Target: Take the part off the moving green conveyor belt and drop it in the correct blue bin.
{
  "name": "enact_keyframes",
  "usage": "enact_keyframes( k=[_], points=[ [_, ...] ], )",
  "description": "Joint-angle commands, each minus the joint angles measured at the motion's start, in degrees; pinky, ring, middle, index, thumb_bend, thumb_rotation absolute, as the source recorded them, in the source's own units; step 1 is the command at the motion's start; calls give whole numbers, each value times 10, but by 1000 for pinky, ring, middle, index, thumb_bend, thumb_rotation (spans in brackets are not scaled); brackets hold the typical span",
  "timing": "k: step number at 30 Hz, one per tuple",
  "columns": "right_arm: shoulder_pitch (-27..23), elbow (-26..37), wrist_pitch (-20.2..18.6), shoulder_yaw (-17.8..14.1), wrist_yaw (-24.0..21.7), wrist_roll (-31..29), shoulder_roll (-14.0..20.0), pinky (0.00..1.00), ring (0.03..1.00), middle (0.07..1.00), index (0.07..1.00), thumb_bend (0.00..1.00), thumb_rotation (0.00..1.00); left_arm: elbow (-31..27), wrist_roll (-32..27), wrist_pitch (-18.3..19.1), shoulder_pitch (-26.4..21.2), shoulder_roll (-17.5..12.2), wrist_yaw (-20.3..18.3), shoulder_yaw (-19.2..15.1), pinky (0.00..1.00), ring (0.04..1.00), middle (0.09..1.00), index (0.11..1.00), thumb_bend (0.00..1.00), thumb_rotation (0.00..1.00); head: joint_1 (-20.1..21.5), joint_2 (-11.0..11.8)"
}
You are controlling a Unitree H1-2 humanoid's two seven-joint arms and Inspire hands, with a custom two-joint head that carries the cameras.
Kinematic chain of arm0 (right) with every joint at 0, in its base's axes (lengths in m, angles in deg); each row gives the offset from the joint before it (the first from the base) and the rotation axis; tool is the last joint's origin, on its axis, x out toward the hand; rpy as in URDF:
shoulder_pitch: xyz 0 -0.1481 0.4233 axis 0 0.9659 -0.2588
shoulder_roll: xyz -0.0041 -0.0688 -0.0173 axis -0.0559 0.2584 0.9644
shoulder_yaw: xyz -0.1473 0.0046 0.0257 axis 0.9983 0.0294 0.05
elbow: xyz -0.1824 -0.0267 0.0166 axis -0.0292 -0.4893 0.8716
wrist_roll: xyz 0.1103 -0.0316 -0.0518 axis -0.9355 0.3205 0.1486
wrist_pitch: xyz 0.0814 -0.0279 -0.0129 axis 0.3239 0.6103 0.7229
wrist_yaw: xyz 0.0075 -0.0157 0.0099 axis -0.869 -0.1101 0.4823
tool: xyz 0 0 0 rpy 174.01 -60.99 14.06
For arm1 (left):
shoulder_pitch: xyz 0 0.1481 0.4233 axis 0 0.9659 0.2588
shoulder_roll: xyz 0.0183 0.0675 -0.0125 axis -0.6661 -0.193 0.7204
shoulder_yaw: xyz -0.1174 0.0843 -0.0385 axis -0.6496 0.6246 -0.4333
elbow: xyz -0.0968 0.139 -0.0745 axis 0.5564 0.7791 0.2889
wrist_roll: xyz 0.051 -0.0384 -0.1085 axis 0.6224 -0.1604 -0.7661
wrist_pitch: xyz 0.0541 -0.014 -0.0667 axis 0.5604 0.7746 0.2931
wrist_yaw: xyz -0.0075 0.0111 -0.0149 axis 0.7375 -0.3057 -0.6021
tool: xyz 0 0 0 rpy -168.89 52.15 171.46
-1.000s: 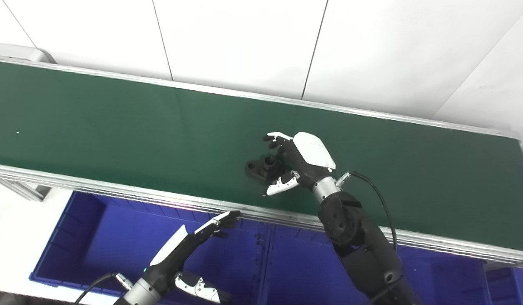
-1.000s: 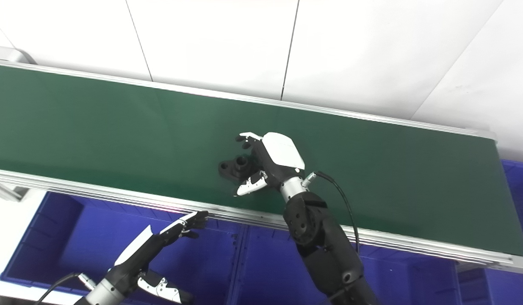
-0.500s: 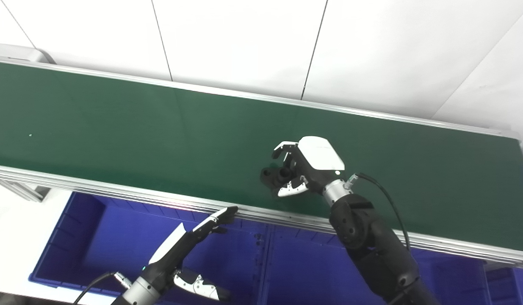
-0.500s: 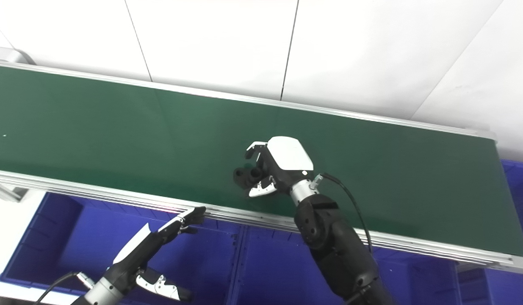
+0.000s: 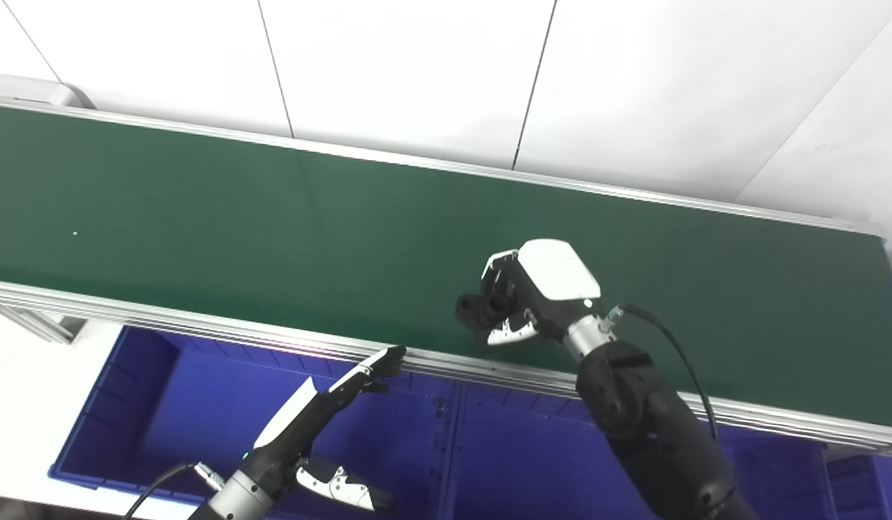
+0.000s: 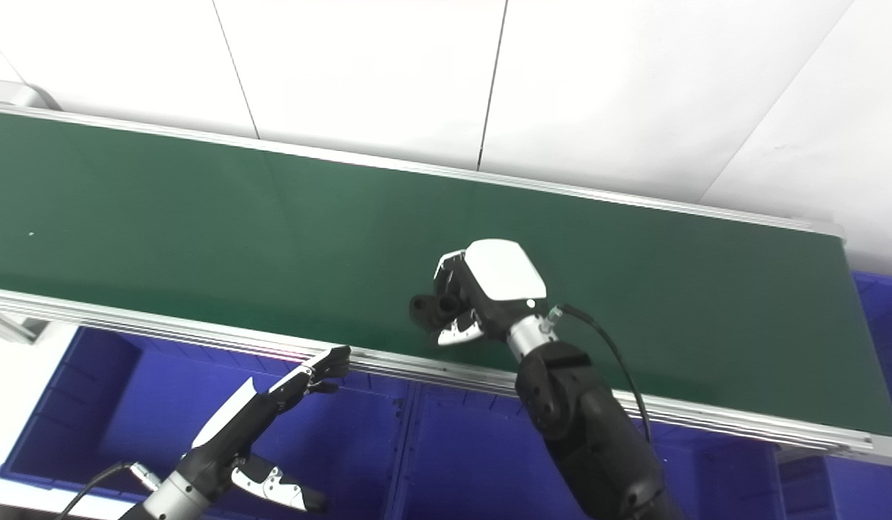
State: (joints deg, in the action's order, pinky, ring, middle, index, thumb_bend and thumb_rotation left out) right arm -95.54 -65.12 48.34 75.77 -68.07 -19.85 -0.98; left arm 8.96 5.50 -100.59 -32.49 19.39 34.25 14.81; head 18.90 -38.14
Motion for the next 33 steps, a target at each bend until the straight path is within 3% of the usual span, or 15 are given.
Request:
enact_keyframes(
  k=[1, 3, 11, 19, 27, 33],
  points=[
    [9, 52, -4, -7, 0, 8, -6, 199, 268, 475, 493, 522, 0, -12, -3, -21, -1, -6, 3, -4, 817, 896, 936, 947, 960, 419, -1, 1],
    [25, 83, -8, -17, 4, 11, -12, 171, 231, 471, 492, 524, 0, -11, -2, -21, -2, -5, 5, -4, 818, 892, 933, 941, 960, 408, -1, -1],
    [86, 201, -8, -53, 4, 34, -28, 180, 239, 470, 492, 524, 0, -9, 4, -21, -5, -5, 11, -3, 794, 880, 928, 941, 959, 423, 0, -6],
    [203, 292, 5, -79, 19, 36, -54, 184, 222, 469, 490, 527, 0, -23, -8, -21, 6, 4, 3, -19, 792, 881, 931, 943, 967, 452, -9, -37],
    [319, 303, 14, -80, 16, 25, -53, 126, 178, 469, 491, 526, 0, -47, -32, -21, 20, 12, -37, -56, 872, 917, 945, 952, 951, 514, -28, -81],
    [346, 281, 3, -85, -24, 10, -29, 187, 246, 471, 491, 526, 0, -59, -40, -21, 24, 26, -66, -88, 847, 893, 921, 927, 932, 489, -57, -100]
  ],
)
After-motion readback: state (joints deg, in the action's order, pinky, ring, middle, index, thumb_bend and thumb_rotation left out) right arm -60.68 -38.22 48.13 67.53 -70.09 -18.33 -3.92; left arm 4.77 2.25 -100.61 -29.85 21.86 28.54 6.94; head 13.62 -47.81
